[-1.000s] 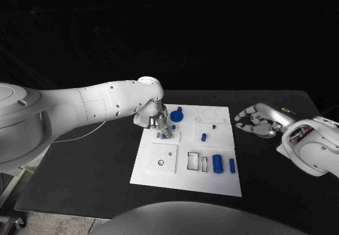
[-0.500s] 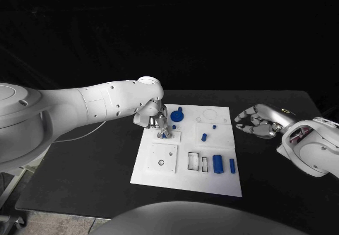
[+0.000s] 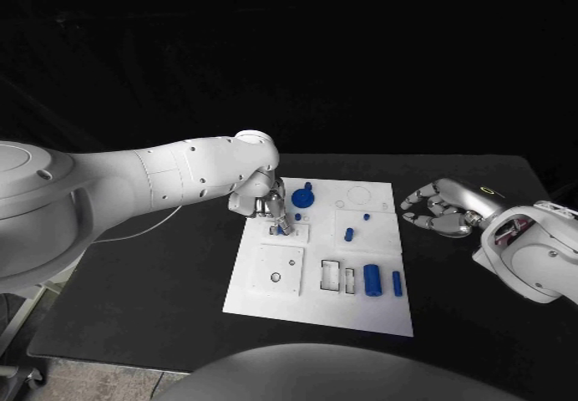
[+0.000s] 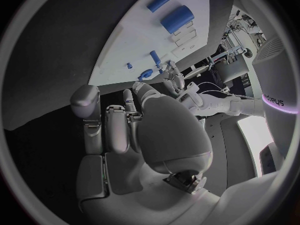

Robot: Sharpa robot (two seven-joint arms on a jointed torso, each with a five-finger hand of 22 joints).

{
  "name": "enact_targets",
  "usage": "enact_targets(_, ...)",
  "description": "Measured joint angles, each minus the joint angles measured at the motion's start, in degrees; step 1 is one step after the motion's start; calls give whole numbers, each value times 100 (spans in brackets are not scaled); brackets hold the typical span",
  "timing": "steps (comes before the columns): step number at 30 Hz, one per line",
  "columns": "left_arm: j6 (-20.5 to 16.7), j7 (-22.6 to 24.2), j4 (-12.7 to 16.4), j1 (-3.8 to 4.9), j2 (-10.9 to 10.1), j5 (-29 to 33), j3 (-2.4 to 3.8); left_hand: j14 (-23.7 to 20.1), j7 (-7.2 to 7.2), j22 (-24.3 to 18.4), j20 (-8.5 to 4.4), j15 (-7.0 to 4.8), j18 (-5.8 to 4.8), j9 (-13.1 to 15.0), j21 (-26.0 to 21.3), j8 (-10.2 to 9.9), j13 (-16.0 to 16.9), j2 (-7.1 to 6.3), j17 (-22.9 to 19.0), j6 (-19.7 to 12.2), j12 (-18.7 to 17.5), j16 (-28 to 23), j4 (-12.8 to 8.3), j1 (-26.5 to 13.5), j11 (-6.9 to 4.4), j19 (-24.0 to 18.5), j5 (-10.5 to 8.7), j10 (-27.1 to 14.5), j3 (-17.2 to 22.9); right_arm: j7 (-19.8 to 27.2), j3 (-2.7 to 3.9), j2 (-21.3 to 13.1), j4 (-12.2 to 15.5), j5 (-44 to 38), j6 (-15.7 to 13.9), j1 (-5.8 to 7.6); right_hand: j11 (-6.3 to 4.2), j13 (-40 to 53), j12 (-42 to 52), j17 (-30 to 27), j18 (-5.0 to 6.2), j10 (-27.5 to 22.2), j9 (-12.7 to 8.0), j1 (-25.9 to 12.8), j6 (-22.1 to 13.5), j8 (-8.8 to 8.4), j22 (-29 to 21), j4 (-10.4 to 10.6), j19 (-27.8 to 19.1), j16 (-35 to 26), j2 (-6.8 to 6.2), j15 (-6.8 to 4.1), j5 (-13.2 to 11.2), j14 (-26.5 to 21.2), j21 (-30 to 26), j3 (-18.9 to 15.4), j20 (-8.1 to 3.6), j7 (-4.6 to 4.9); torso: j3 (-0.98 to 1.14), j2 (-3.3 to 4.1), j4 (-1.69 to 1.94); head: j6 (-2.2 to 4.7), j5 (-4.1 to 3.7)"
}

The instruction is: Assemble the parts on the task board

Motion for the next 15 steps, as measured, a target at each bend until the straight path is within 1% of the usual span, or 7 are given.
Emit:
enact_targets(12, -24, -3, 17, -2, 13, -25, -1, 0, 11, 0, 0, 0, 0, 7, 0, 4, 0, 30, 5, 12, 0, 0, 0, -30, 0, 0, -37, 0, 0, -4, -1, -6, -4, 5, 30, -4, 0, 2, -20, 0, 0, 0, 0, 0, 0, 0, 0, 0, 0, 0, 0, 0, 0, 0, 0, 0, 0, 0, 0, 0, -3, 0, 4)
enact_targets(15, -23, -6, 19, -2, 13, -32, -1, 0, 19, -1, 0, 0, 0, 7, -11, -2, 0, -7, 4, 20, 0, 0, 0, -67, 0, 0, -132, 0, 0, -6, -1, -5, -6, 6, 36, -5, 0, 4, -20, 0, 0, 0, 0, 0, 0, 0, 0, 0, 0, 0, 0, 0, 0, 0, 0, 0, 0, 0, 1, 0, -4, 0, 4)
